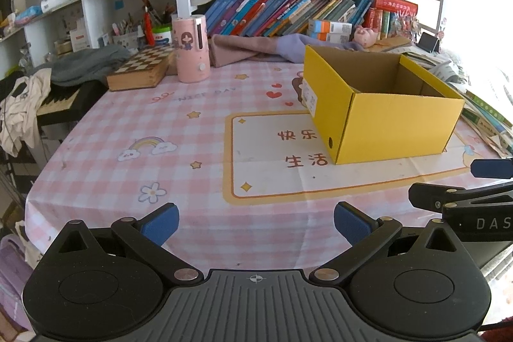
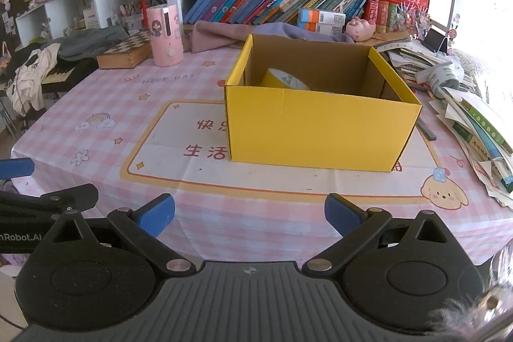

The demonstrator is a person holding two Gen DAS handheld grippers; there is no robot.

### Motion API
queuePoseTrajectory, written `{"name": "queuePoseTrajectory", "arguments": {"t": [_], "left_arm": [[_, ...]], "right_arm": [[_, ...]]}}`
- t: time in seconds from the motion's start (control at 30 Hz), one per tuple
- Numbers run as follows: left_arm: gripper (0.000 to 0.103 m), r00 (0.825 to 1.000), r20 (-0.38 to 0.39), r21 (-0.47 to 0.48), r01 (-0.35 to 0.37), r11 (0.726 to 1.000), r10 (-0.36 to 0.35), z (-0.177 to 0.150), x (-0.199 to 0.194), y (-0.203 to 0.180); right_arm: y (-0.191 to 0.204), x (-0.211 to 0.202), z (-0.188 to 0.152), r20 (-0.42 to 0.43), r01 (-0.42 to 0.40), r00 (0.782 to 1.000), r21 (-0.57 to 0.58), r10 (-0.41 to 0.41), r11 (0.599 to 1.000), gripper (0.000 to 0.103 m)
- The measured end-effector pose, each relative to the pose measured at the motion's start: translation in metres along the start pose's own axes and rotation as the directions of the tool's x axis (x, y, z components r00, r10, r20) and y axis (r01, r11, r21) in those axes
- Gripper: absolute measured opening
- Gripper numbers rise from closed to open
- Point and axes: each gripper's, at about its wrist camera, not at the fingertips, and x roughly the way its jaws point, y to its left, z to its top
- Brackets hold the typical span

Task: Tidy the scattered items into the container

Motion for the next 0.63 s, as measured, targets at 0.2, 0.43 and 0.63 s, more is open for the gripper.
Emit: {"name": "queuePoseTrajectory", "arguments": {"t": [0.2,0.43,0.63], "left_arm": [[0.103,1.0,0.009,0.006,0.008,1.0,-0.008,0.0004,0.0009,0.0012],[0.103,1.0,0.018,0.018,0.024,1.0,-0.024,0.0001,0.0016,-0.0003],[0.103,0.999,0.019,0.026,0.031,0.999,-0.031,0.0007,0.0033,-0.0009]], "right_arm": [[0.0003,0.0008,0.0001,-0.003,0.001,1.0,-0.001,-0.001,1.0,0.101],[0.0012,0.0056,0.0015,-0.014,0.005,1.0,-0.002,-0.005,1.0,0.101],[0.0017,0.0072,0.0021,-0.019,0.006,1.0,0.0,-0.006,1.0,0.101]]}}
